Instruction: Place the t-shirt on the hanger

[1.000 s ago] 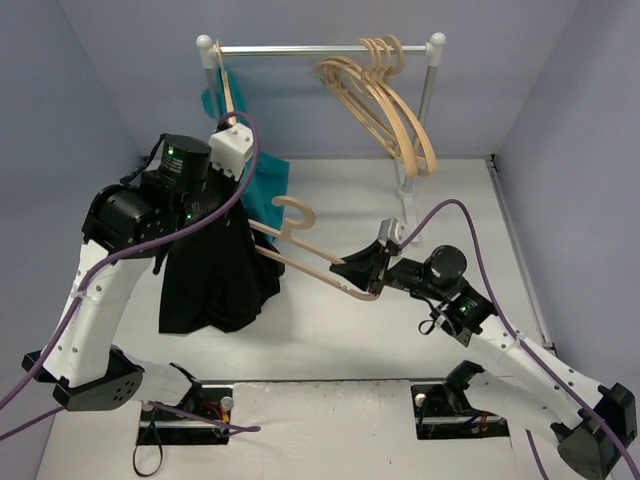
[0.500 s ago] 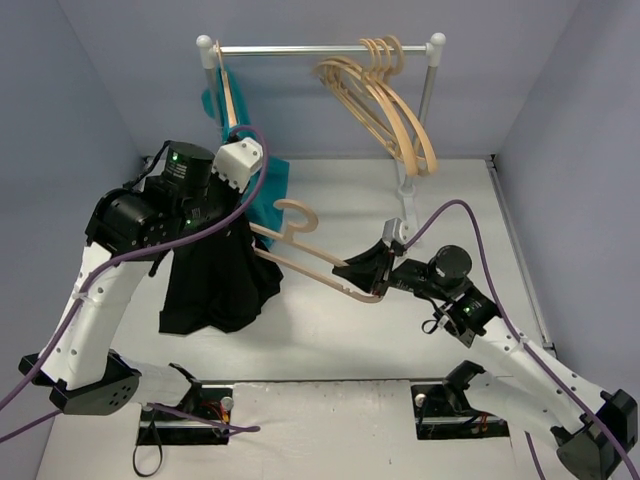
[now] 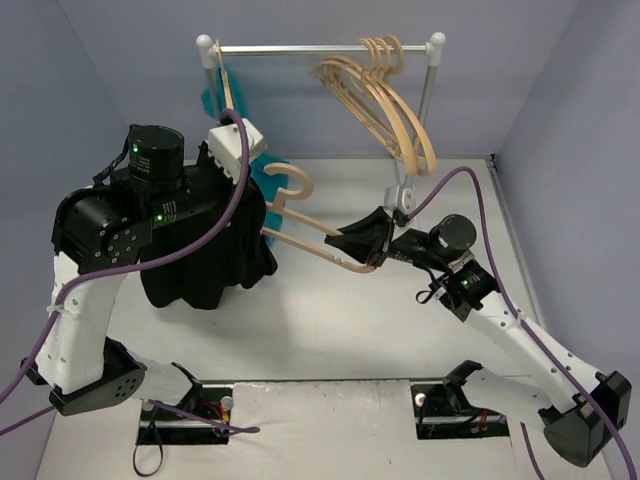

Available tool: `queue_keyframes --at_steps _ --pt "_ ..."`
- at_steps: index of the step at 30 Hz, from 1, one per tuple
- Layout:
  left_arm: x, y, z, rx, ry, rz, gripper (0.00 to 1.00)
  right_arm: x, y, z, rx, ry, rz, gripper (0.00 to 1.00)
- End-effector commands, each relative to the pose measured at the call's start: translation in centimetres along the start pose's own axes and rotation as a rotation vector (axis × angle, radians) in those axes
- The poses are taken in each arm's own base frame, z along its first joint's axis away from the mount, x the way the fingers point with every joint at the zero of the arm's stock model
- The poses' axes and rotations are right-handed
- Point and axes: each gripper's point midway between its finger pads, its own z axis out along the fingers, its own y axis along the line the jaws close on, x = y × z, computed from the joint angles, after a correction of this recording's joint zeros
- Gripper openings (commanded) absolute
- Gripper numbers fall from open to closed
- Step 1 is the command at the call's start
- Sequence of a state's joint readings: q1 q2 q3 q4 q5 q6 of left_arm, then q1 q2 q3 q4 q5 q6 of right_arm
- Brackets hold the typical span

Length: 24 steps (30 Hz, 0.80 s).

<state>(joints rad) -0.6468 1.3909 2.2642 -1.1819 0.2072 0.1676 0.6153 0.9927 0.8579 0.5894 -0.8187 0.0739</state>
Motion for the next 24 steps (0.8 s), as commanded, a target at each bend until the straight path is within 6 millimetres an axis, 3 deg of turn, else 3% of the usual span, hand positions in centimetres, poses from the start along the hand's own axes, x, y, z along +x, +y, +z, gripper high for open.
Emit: queue_keyframes --at_steps 1,3,4,6,8,14,21,24 --pt "-2.8 -2.0 0.2 0.107 -0.097 0.028 0.02 -7.3 0.1 0.5 -0.038 -0.199 -0.179 0.00" --pt "-2.5 -2.3 0.4 0.111 -0.088 0.033 0.04 -5.5 -0.1 0.5 -0.044 -0.177 -0.143 0.00" --pt "-1.9 -2.0 0.7 0.090 -0.065 0.031 0.04 -4.5 0.1 0.5 -0.055 -0.175 -0.117 0.00" --pt "-0.9 -0.9 1.1 0.028 -0.025 0.027 0.04 -4.4 0.6 0.2 -0.069 -0.208 -0.091 0.00" --pt "0.4 0.4 1.3 -0.051 0.023 0.019 0.07 -2.1 0.7 -0.3 -0.054 -0.199 -0.040 0.00" --pt "2.5 2.2 2.3 -0.163 0.109 0.000 0.09 -1.6 0.7 -0.7 -0.031 -0.200 -0.032 0.00" --pt "1.4 1.7 3.0 -0.137 0.079 0.009 0.09 -0.2 0.2 -0.6 -0.010 -0.184 -0.007 0.00" --pt "0.1 0.3 3.3 -0.084 0.047 0.020 0.09 0.3 0.0 -0.6 -0.002 -0.179 0.001 0.00"
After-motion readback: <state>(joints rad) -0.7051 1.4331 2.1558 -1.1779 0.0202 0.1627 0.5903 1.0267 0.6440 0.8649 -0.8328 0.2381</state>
